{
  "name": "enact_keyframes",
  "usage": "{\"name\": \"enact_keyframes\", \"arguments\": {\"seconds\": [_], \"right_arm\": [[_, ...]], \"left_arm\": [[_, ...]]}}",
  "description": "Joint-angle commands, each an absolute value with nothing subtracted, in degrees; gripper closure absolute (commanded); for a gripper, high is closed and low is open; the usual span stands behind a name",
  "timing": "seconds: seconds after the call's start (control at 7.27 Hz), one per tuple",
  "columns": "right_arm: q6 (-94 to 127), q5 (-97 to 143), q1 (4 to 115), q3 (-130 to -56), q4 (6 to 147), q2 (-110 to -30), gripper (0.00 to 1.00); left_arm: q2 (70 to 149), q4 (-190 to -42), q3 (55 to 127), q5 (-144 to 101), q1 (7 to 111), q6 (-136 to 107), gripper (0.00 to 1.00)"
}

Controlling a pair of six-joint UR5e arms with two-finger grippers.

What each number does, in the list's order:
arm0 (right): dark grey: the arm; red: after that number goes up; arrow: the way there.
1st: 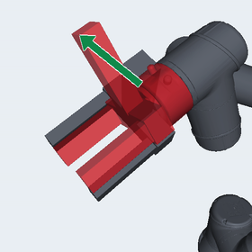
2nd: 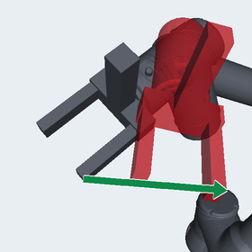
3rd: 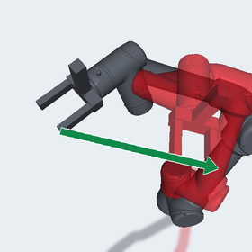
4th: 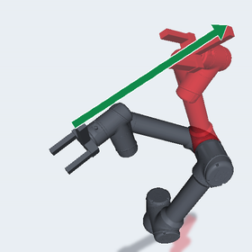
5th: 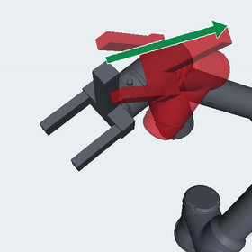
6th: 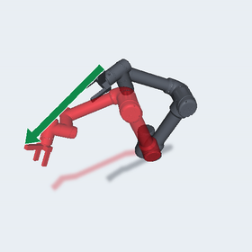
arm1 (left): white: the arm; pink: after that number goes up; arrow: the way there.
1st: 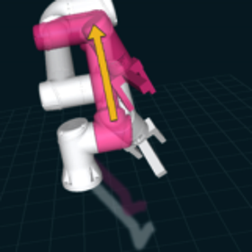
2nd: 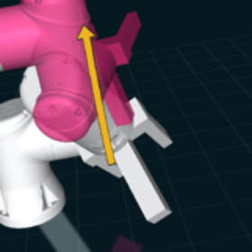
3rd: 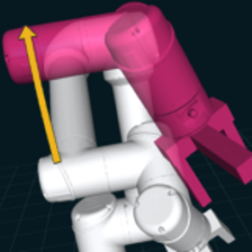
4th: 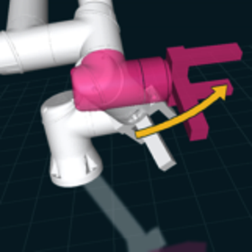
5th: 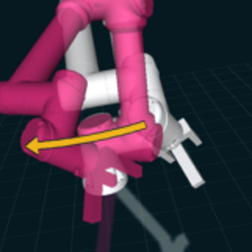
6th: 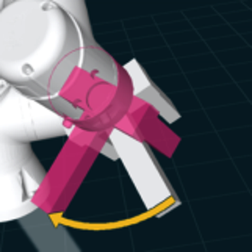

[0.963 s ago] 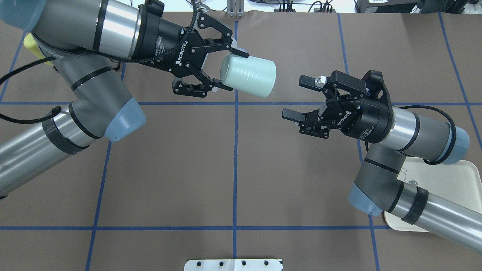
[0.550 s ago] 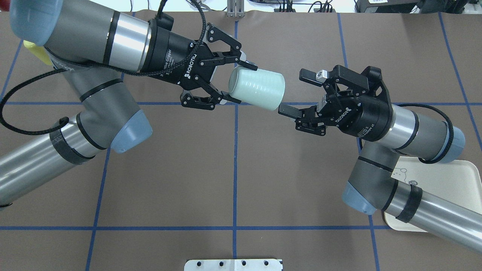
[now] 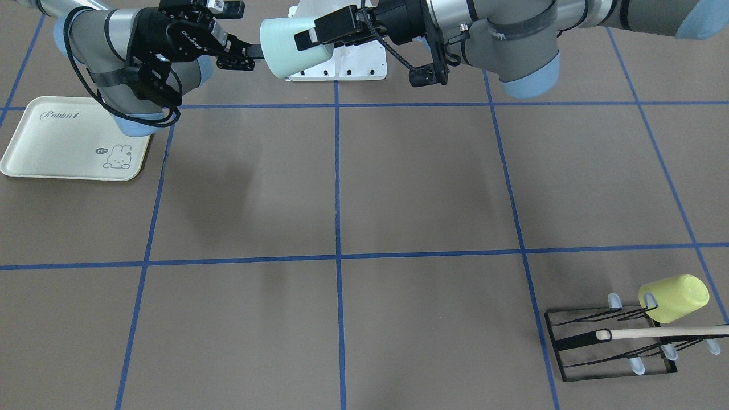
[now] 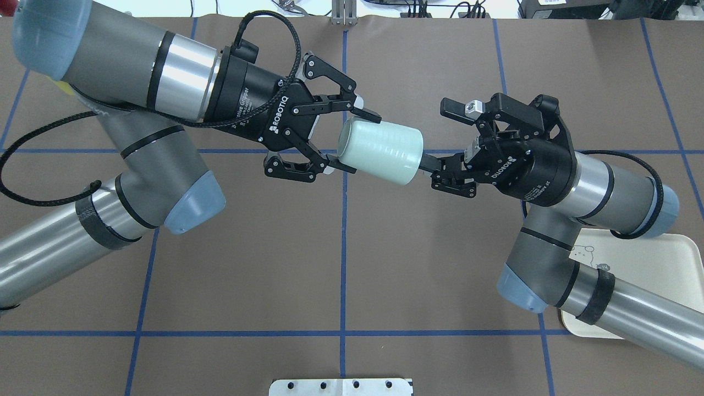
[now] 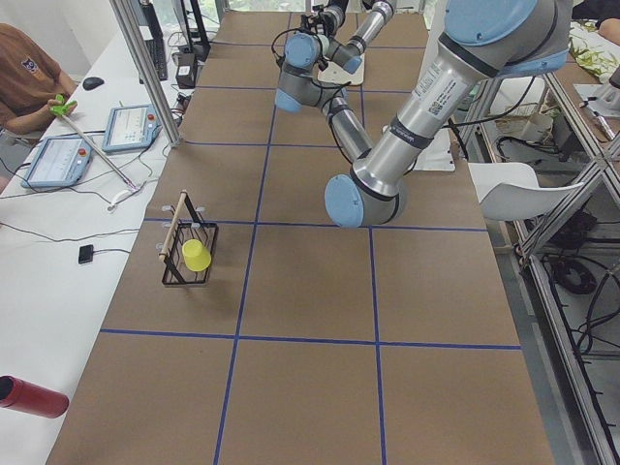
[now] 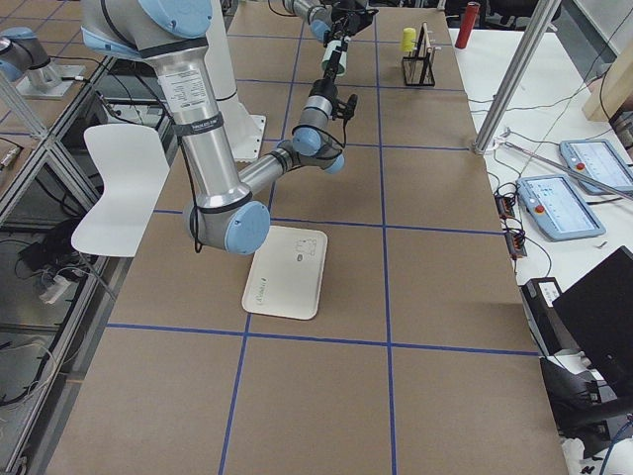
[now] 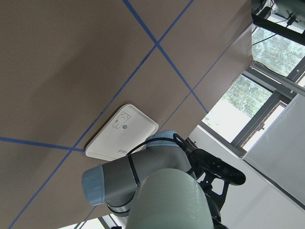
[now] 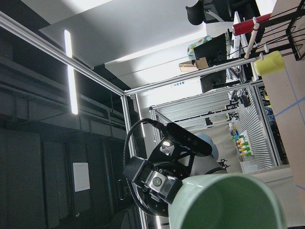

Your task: Left arm grabs green cup and hands to right arm on tray

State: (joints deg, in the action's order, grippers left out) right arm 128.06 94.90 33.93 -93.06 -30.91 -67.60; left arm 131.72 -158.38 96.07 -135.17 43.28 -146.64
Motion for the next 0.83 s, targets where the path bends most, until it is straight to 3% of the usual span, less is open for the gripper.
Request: {"name": "enact_keyframes", "arguments": {"seconds": [0.0, 0.41, 0.55, 0.69], "right_arm": [[128.1, 95.0, 33.9, -93.3, -31.1, -67.6, 0.05], [128.1, 95.1, 32.0, -95.4, -31.2, -68.1, 0.13], [128.1, 95.1, 31.2, -95.4, -32.8, -68.5, 0.26], [128.1, 95.0, 30.5, -94.8, -34.9, -68.6, 0.5]], "left_arm": [[131.9, -158.6, 96.4, -135.8, 43.2, -147.9, 1.0], [132.0, -158.6, 96.5, -135.8, 42.7, -148.2, 1.0], [132.1, -158.6, 96.4, -135.7, 42.6, -148.1, 1.0], [132.1, -158.6, 96.4, -135.7, 42.5, -148.1, 1.0]]}}
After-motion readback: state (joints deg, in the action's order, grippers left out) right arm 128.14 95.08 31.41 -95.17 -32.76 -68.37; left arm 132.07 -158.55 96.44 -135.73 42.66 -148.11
